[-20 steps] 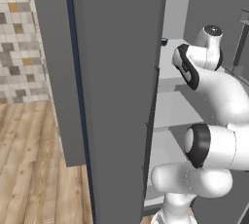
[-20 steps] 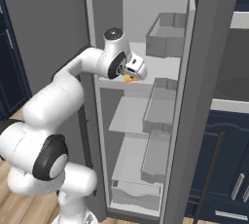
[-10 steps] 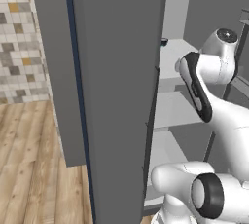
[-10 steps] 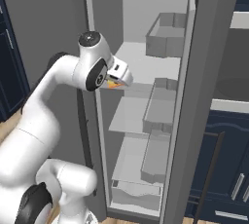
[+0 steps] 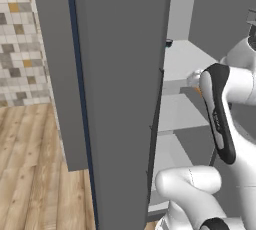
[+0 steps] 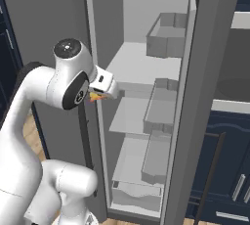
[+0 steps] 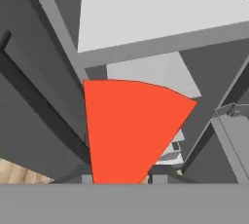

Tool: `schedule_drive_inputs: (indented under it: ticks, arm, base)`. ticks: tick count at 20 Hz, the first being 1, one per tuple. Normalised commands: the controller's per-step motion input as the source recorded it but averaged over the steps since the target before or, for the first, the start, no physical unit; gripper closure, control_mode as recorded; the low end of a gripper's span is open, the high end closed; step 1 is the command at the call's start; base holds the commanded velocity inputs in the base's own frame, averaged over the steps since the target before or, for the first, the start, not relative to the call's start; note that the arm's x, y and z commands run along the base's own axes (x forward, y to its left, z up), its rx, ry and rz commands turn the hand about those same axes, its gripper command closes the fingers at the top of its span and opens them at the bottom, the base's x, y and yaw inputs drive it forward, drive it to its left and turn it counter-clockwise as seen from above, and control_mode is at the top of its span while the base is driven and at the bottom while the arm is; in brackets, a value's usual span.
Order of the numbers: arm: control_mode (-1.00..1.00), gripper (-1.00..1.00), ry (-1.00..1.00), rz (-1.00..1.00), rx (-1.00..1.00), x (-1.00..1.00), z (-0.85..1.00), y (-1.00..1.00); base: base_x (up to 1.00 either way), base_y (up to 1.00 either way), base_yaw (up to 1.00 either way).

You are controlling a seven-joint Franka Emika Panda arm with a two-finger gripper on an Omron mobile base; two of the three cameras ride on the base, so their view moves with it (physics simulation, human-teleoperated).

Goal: Pick the cheese from the fridge and the cheese grater from the cabinet and place them next to the salad bowl.

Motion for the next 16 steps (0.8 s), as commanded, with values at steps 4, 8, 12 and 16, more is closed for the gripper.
schedule_drive_inputs:
  ticks: [4,8,12,16]
  arm:
    - [-1.00,1.00,-0.04,0.14,-0.02,-0.68,-0.31,0.52]
    - [-1.00,1.00,0.01,0.11,-0.08,-0.54,-0.23,0.56]
    - [-1.00,1.00,0.09,0.06,-0.15,-0.46,0.00,0.65]
    - [-1.00,1.00,0.15,0.00,-0.16,-0.12,0.00,0.69]
  base:
    - [0.00,0.00,0.00]
    - [0.00,0.00,0.00]
    - [0.00,0.00,0.00]
    - [0.00,0.00,0.00]
